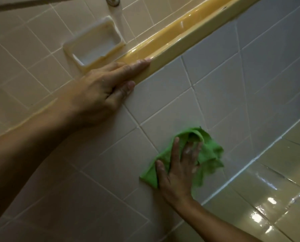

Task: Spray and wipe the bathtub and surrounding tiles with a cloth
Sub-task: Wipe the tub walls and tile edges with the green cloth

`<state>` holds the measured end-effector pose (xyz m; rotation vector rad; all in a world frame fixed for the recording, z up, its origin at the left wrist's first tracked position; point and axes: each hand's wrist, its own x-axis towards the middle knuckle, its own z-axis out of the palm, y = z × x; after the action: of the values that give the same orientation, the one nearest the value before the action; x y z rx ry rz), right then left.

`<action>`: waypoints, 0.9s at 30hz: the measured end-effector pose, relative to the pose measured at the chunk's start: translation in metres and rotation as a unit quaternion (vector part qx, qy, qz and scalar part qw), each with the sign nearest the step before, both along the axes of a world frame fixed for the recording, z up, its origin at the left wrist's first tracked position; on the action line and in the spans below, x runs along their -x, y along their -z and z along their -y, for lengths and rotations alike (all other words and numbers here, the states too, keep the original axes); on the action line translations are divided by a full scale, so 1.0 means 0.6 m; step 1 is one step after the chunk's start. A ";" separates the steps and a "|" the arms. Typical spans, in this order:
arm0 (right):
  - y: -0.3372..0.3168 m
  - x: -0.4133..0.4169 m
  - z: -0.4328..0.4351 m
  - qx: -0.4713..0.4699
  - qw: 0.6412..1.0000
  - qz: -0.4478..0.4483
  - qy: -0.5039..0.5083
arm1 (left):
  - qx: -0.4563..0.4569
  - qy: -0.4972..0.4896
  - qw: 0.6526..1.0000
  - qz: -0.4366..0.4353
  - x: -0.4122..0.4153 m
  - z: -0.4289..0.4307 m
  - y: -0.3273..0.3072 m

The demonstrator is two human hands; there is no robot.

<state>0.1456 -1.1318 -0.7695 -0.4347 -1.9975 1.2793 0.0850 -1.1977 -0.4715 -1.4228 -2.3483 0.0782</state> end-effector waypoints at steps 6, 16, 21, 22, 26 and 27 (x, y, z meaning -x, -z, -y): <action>-0.234 -0.041 -0.096 -0.147 0.983 0.034 -0.104 | -0.159 -0.011 0.987 -0.001 -0.038 0.030 0.029; -0.343 -0.089 -0.217 -0.346 0.897 0.155 -0.227 | -0.195 -0.271 0.928 -0.166 -0.131 0.021 0.177; -0.348 -0.091 -0.258 -0.495 0.833 0.168 -0.182 | -0.252 -0.326 0.897 -0.158 -0.134 -0.031 0.200; -0.347 -0.090 -0.266 -0.522 0.822 0.156 -0.169 | -0.265 -0.334 0.891 -0.156 -0.133 -0.041 0.204; -0.352 -0.082 -0.283 -0.573 0.796 0.114 -0.157 | -0.306 -0.361 0.868 -0.147 -0.140 -0.092 0.225; -0.354 -0.080 -0.284 -0.577 0.794 0.104 -0.159 | -0.319 -0.372 0.859 -0.150 -0.144 -0.106 0.231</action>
<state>0.1936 -0.9616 -0.5569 0.3965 -2.6650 -0.0389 0.1715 -1.1341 -0.6100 -0.1431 -2.2014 -0.2338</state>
